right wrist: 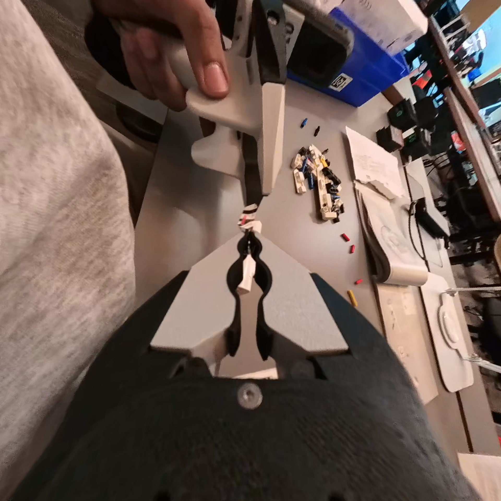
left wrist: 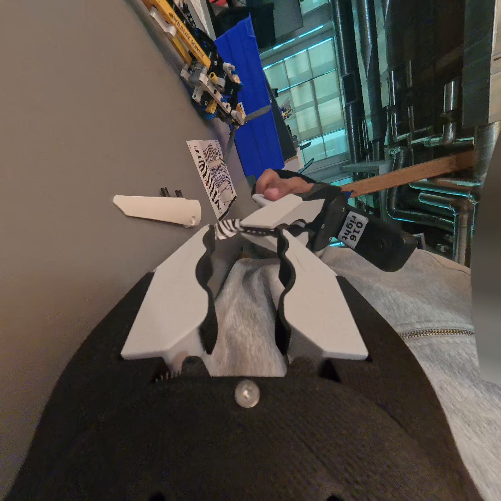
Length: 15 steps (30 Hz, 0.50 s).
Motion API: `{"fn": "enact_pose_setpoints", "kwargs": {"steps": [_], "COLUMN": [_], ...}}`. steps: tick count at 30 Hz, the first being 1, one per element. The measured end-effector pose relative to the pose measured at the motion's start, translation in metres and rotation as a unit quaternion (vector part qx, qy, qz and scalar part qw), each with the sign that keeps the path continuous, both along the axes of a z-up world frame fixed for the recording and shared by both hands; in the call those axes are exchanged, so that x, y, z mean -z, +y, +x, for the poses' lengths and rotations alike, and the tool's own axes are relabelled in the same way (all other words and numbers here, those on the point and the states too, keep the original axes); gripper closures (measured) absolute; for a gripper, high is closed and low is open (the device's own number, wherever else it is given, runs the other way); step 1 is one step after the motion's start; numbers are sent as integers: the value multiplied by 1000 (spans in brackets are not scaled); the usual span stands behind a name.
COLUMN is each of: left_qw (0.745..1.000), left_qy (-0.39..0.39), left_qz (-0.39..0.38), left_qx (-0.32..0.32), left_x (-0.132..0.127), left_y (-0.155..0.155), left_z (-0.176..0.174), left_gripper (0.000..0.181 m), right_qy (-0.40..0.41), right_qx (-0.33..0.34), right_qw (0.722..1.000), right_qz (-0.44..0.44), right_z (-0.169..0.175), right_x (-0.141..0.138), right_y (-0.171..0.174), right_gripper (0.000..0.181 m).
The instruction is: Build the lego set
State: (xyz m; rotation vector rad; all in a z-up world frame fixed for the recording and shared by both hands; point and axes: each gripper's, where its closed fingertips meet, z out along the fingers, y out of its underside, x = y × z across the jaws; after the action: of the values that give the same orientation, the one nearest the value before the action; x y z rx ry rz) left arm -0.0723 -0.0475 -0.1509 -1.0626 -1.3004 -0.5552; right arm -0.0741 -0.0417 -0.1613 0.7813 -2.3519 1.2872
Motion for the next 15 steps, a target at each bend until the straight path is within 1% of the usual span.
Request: {"fn": "enact_pose_setpoints", "kwargs": {"steps": [3,9,10,11,13,15], "left_qw": [1000,994,992,989,986,986], "left_qy": [-1,10,14,9,0,8], "left_qz": [6,78,92,106,115,114], "left_qx": [27,75,87,98,124,118], "left_x": [1,-15,-19,-21,-19,-18], "left_y": [2,3,3,3,5,3], "left_z": [7,15,17,20,27,27], "left_gripper": [136,138,141,137,135,134], "right_qy": [-14,-100,-118,-137,-179,-227], "right_qx": [-1,6,5,8,12,15], "right_qw": [1000,992,989,985,973,959], "right_qz": [-28,-79,-91,-108,-147,-171], "right_z": [2,0,0,-2,-8,-14], "right_x": [-9,-31,-37,-44,-63,-78], "right_y": [-1,0,0,0,2,4], "right_gripper": [181,181,181,181,181,181]}}
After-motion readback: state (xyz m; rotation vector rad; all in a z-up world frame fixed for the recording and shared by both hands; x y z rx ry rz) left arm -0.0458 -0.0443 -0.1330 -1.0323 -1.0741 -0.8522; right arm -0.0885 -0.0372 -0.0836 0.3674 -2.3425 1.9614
